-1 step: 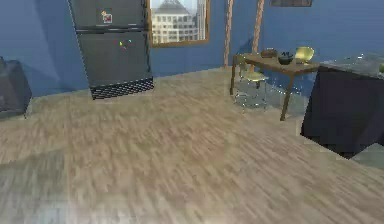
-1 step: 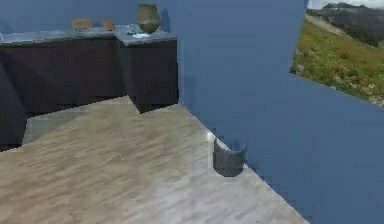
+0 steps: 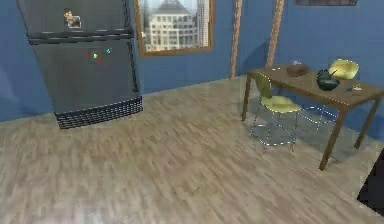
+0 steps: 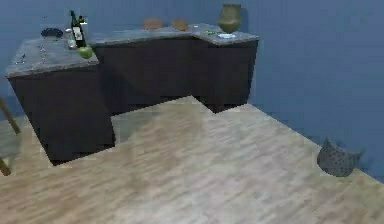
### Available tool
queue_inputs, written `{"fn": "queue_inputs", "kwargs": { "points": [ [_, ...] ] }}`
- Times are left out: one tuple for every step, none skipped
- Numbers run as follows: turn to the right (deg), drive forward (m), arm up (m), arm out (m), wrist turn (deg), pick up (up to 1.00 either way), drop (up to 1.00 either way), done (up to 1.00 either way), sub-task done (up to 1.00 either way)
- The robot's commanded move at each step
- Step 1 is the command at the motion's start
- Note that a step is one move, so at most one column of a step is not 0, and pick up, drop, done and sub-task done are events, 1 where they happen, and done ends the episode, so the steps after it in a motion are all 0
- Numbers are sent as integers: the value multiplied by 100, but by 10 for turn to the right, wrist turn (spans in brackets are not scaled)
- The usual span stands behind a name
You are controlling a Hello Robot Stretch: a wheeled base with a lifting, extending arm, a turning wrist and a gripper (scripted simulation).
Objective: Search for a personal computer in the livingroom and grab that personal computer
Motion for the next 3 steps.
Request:
{"fn": "queue_inputs", "kwargs": {
  "points": [
    [0,100,0,0,0,0,0,0,0],
    [0,80,0,0,0,0,0,0,0],
    [90,0,0,0,0,0,0,0,0]
  ]
}}
